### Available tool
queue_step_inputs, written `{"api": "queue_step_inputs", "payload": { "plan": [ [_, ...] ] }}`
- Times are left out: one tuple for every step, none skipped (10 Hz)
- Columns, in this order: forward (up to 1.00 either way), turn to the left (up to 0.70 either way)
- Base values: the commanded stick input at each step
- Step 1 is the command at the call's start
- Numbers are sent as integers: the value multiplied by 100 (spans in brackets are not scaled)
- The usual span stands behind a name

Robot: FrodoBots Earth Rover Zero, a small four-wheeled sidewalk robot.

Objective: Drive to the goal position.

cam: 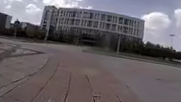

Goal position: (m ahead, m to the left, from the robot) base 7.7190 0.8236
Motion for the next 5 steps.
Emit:
{"api": "queue_step_inputs", "payload": {
  "plan": [
    [70,34],
    [70,0],
    [70,0],
    [70,0],
    [70,0]
  ]
}}
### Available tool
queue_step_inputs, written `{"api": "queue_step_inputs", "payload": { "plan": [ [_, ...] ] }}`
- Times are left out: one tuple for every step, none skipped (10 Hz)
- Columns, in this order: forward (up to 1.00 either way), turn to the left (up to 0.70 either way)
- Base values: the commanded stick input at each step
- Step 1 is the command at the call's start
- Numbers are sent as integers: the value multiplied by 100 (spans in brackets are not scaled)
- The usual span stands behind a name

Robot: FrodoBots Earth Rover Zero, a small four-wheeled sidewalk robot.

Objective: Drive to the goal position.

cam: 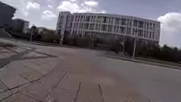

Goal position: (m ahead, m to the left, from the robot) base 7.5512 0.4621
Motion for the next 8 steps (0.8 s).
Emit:
{"api": "queue_step_inputs", "payload": {
  "plan": [
    [70,0],
    [70,0],
    [70,0],
    [70,9],
    [70,23],
    [70,6],
    [70,0],
    [70,0]
  ]
}}
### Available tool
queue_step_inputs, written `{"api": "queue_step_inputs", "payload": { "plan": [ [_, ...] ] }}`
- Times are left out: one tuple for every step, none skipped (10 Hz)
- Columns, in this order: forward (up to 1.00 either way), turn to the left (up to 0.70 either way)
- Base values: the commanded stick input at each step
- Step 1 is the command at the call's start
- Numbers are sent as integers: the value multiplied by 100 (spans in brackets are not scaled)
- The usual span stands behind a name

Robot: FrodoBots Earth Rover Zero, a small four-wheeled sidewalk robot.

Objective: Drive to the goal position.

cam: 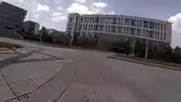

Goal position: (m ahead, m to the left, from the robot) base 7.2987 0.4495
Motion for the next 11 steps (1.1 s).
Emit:
{"api": "queue_step_inputs", "payload": {
  "plan": [
    [70,0],
    [70,0],
    [70,0],
    [70,0],
    [70,0],
    [70,0],
    [70,0],
    [70,0],
    [70,0],
    [70,0],
    [70,0]
  ]
}}
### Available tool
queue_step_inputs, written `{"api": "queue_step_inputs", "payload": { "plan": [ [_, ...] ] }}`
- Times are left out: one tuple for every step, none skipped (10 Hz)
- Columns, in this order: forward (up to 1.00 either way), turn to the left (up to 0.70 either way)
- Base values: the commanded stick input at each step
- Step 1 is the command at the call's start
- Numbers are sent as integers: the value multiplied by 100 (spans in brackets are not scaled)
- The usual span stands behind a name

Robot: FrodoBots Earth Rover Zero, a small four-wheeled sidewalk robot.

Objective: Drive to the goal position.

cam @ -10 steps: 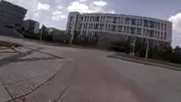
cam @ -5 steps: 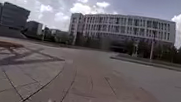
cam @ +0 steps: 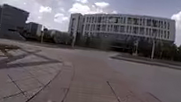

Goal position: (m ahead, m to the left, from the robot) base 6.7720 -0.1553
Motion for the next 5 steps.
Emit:
{"api": "queue_step_inputs", "payload": {
  "plan": [
    [70,0],
    [70,0],
    [70,0],
    [70,0],
    [70,0]
  ]
}}
